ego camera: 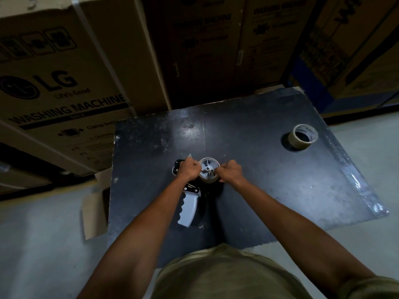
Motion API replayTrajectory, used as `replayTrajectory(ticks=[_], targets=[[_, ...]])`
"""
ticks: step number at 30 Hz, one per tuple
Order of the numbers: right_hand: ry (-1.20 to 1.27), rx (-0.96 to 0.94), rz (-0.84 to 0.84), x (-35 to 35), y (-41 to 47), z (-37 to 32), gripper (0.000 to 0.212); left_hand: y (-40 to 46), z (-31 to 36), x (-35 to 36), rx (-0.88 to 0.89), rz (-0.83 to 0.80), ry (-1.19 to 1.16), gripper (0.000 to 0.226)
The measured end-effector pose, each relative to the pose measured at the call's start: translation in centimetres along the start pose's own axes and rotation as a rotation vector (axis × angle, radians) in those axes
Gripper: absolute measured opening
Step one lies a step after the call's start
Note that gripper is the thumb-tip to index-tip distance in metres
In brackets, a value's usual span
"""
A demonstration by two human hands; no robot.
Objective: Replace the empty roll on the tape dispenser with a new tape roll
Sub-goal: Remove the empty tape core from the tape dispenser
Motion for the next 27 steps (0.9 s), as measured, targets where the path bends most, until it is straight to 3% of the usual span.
replayTrajectory(ticks=[9, 21, 27], targets=[[-0.057, -0.059, 0.087, 1.0, -0.1, -0.7, 0.044, -1.1, 0.0, 0.5, -0.082, 0.095, -0.13, 0.04], [-0.129, -0.094, 0.109, 0.2, -0.7, -1.8, 0.035, -2.7, 0.9, 0.7, -0.158, 0.215, -0.179, 0.033], [-0.135, -0.102, 0.135, 0.1, -0.6, -2.1, 0.045, -3.0, 1.3, 0.5, -0.172, 0.266, -0.192, 0.034]])
Point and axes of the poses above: each hand's wrist, its own y-axis towards the middle knuckle, its own x-axis out of the palm, z = x × y, the point moved 1 cm from there along y, towards the middle knuckle, and after that the axes turned 2 degrees about y, right-handed, at the moved point
